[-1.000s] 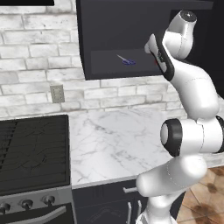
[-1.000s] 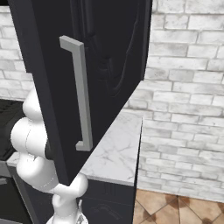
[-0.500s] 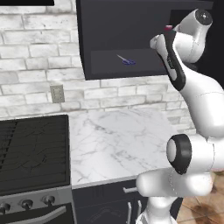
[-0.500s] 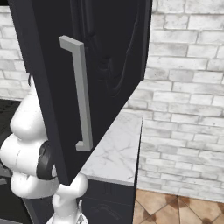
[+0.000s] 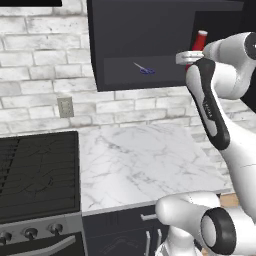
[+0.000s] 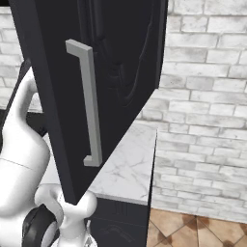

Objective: The dining table condiment station is running low on ketchup. Refill the condiment station by opening the cabinet and taking the ketchup from the cabinet and placing it on the dining table.

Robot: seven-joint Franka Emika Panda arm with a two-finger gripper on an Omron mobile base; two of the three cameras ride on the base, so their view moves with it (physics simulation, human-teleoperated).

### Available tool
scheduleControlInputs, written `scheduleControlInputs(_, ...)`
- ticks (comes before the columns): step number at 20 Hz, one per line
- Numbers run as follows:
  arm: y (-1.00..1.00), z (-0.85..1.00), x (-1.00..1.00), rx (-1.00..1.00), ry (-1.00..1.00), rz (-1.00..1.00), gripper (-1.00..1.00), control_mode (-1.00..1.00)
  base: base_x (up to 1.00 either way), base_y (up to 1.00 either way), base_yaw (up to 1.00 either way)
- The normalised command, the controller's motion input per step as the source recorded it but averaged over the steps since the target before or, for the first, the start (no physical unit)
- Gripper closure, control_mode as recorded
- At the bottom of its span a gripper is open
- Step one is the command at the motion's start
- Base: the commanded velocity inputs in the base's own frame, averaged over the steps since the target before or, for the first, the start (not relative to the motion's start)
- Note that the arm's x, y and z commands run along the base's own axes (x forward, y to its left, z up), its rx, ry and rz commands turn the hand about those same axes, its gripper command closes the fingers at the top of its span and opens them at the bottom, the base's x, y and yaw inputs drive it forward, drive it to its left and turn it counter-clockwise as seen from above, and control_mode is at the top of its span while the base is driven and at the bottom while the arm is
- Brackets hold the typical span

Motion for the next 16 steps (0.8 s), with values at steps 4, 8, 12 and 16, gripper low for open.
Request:
scheduleControlInputs(4, 0.4, 0.03, -1.0, 0.0, 0.0, 0.05, 1.0, -1.0, 0.0, 0.0, 0.0)
scheduleControlInputs(8, 0.38, -0.02, -1.0, 0.0, 0.0, 0.1, 1.0, -1.0, 0.0, 0.0, 0.0)
scheduleControlInputs(12, 0.27, -0.33, -1.0, 0.0, 0.02, 0.11, 1.0, -1.0, 0.0, 0.0, 0.0)
scheduleControlInputs(16, 0.23, -0.34, -0.71, -0.04, 0.08, 0.12, 1.0, -1.0, 0.0, 0.0, 0.0)
